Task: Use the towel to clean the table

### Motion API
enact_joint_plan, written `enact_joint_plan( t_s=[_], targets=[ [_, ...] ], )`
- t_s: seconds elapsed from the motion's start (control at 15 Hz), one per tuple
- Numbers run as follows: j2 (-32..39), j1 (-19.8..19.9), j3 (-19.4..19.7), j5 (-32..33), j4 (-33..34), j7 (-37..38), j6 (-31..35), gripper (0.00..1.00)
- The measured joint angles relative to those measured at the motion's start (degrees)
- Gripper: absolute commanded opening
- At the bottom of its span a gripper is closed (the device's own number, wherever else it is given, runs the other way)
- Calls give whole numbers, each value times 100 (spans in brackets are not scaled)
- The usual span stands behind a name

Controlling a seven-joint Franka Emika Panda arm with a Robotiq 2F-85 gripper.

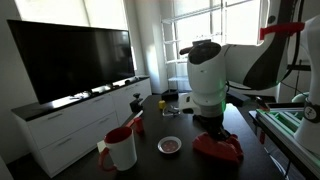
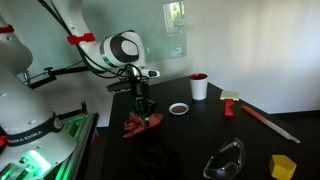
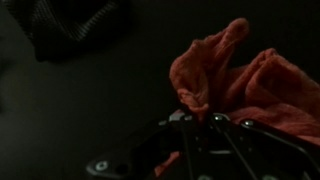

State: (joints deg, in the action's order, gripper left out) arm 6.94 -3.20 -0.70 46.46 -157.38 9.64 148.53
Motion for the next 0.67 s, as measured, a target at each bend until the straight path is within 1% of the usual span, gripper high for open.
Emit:
enact_joint_plan(
  t_s=[0.27, 0.47, 0.67],
  targets=[
    [6, -270, -179, 146, 0, 253, 6, 2],
    [10, -271, -187, 416, -7, 519, 5, 2],
    [16, -153, -81, 671, -6, 713, 18, 2]
  ],
)
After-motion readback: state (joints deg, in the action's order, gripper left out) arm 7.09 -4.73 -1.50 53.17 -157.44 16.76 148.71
